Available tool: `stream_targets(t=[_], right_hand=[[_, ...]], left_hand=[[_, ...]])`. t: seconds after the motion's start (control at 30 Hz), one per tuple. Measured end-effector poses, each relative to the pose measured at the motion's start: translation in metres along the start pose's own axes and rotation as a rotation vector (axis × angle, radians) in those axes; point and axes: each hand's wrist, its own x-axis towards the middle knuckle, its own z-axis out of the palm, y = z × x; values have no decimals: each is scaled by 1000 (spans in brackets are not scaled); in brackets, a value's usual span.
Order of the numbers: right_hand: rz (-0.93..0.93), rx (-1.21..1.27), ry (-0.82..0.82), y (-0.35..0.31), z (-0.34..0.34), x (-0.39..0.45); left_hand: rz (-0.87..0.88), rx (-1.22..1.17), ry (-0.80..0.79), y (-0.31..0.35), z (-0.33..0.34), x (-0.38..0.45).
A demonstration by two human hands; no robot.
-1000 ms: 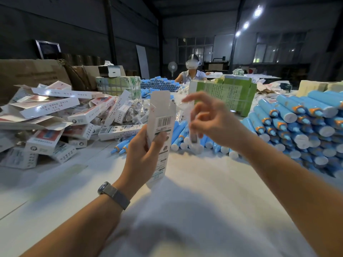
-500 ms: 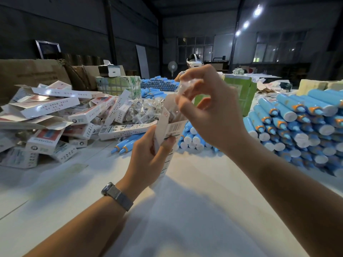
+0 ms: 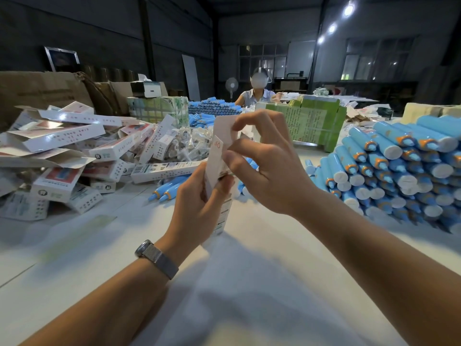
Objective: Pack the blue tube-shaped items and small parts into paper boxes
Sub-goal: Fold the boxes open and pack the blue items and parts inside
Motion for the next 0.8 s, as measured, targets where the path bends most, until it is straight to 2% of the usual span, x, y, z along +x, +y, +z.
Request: stream_targets(t=[0.13, 0.23, 0.37, 0.5, 0.67, 0.8], right_hand=[[106, 278, 46, -3, -1, 2], [247, 545, 23, -2, -2, 3], [414, 722, 7, 8, 0, 2], [424, 774, 26, 16, 2, 1], [416, 857, 59, 16, 6, -2], [391, 860, 58, 16, 6, -2]], left_hand=[[-40, -96, -46, 2, 3, 0], [-66, -203, -53, 5, 3, 2], [-95, -224, -23, 8, 1, 5], [-81, -251, 2, 12, -2, 5], [34, -84, 20, 14, -7, 6], [16, -73, 68, 14, -4, 5]])
